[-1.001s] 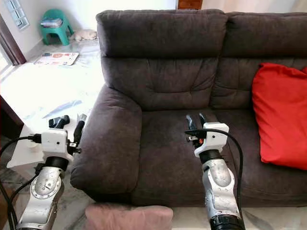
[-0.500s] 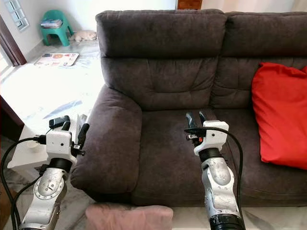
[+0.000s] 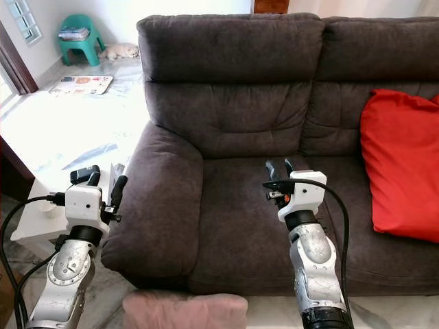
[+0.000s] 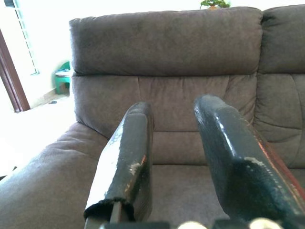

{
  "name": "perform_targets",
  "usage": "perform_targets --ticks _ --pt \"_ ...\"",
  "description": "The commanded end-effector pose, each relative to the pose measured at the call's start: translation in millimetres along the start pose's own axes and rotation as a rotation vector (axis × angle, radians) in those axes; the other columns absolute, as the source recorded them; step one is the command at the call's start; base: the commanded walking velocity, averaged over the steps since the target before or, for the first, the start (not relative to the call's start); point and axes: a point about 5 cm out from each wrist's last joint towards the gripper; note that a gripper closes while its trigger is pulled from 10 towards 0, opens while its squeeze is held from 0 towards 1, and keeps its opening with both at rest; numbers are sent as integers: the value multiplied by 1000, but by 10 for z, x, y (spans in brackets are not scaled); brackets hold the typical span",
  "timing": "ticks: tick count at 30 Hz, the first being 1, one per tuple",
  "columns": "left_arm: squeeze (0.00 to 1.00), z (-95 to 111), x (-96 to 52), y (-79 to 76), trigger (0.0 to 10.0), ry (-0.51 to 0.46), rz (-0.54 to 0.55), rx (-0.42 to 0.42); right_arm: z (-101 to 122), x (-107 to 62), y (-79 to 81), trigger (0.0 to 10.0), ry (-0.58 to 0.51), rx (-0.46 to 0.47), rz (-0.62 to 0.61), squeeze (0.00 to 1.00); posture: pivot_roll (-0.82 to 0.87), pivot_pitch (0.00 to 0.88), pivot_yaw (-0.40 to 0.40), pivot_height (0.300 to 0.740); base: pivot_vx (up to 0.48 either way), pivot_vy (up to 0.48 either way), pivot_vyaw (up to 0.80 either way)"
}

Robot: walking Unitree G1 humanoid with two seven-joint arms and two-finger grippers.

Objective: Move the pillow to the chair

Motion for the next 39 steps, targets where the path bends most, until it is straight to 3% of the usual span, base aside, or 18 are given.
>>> perform_targets --ticks 1,28,39 --pt "0 43 5 30 10000 -8 8 9 71 37 49 10000 -18 -4 18 0 39 0 4 740 0 0 0" --pt "0 110 14 -32 10000 2 13 -16 129 76 53 10000 6 8 20 0 46 79 -6 740 0 0 0" --pt "0 110 19 -70 10000 5 3 -22 131 85 68 10000 11 4 28 0 48 86 -4 682 0 0 0"
Point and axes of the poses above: a point about 5 cm out from each wrist's last joint towards the gripper, its own x axis pointing out of the wrist towards the gripper, its own z axis along the axis of the wrist's last joint, y = z × x, and after that the axes turned 3 degrees about x, right-handed
